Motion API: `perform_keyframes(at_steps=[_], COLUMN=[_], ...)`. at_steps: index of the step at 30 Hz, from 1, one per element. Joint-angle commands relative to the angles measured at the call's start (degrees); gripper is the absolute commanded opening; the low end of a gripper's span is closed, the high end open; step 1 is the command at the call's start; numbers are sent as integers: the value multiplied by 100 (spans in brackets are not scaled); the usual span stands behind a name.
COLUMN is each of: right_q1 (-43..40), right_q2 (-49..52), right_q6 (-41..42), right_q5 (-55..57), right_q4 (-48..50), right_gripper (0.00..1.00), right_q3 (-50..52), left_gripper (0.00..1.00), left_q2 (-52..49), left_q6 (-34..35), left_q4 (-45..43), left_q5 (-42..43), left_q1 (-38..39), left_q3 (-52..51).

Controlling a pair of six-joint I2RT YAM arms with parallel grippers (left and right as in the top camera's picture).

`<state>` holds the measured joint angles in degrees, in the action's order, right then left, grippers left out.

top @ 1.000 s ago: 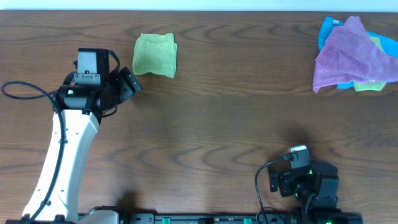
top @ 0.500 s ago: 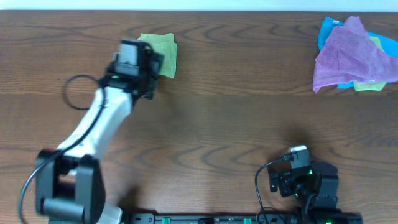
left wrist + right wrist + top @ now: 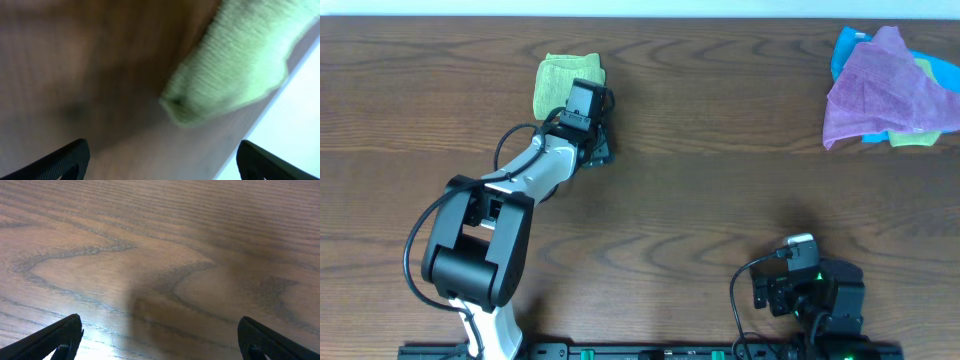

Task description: Fold the cloth

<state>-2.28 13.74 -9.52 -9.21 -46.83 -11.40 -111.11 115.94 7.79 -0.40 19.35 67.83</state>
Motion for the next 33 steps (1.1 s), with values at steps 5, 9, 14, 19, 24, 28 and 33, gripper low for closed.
perform_keyframes(at_steps=[5,9,14,19,24,28,33], right_q1=[81,81,81,81,81,81,81], right_q2=[-39,-39,-39,-39,-39,-39,-39], right_q6=[-39,-39,-39,-39,-39,-39,-39], right_q5=[-2,-2,-2,-2,-2,-2,-2], right_q4=[7,4,7,7,7,7,7], right_gripper=[99,99,99,99,99,99,99], right_q3=[81,81,81,81,81,81,81], left_gripper=[95,95,95,95,95,99,91], left_q2=[238,507,468,450,310,-2,-291], left_q6=[201,-385,-1156,-2031,-2767,-2785,-2765], left_q4=[949,1252,1154,909,17,-415,-761], left_q5=[328,28,-197,-802,-1412,-1493,-1340], left_q1=[-345,-568,-811,-953,-970,-1016,-1088], left_q3=[-17,-17,-17,-17,-17,-17,-17])
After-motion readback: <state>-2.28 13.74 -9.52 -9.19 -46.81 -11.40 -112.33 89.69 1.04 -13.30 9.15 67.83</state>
